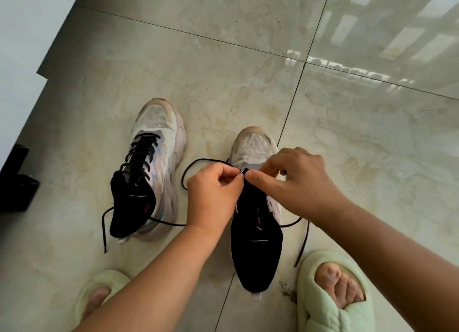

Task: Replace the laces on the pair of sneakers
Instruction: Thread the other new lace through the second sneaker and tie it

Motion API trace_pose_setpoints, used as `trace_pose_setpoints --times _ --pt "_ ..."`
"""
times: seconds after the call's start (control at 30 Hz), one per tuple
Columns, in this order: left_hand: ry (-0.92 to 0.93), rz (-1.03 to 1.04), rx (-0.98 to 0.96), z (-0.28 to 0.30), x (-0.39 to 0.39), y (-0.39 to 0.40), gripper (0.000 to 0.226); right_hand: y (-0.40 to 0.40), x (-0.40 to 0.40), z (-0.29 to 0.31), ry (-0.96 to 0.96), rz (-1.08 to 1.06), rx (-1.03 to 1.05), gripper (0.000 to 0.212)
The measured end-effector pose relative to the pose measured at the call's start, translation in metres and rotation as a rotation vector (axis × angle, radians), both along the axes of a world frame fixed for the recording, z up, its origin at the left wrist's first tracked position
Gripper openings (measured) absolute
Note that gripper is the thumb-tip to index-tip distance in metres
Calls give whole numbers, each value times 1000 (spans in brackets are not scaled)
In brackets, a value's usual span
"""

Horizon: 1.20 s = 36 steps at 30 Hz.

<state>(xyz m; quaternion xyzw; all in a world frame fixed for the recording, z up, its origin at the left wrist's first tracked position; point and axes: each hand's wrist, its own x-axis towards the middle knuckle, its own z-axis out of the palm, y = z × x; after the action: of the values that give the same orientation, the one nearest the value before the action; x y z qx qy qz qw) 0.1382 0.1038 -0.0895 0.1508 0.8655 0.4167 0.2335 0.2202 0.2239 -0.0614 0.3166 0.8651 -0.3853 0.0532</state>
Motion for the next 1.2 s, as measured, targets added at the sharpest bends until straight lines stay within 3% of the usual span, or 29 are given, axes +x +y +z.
trace_pose_setpoints --times 0.17,0.23,0.4,0.47,0.6,0.7,0.77,0.87,1.03,1.2 --pt "-3 0 37 0 4 -3 19 -6 -15 -12 -98 82 55 17" --pt "-19 -8 40 -1 3 -4 9 -10 -13 -17 -83 87 135 16" --pt "-40 -35 30 -2 2 -6 17 -22 -13 -28 -104 138 268 21" --pt "-13 -24 14 -3 2 -7 21 -20 -12 -25 -20 84 107 15" --pt "-17 43 9 -5 -1 -5 14 -17 12 -6 156 8 -435 12" --pt "-5 46 6 -5 -1 -3 20 -14 29 -2 186 69 -526 10" --pt "-20 43 17 -4 -1 -4 22 -13 27 -6 180 -31 -525 18" --pt "-46 23 30 -3 -2 -5 25 -14 10 -13 163 -163 -334 24" --pt "-55 9 37 -1 -2 -6 24 -17 -15 -23 8 44 139 17" --pt "-65 32 42 -2 0 -5 26 -23 -17 -29 -3 162 361 21"
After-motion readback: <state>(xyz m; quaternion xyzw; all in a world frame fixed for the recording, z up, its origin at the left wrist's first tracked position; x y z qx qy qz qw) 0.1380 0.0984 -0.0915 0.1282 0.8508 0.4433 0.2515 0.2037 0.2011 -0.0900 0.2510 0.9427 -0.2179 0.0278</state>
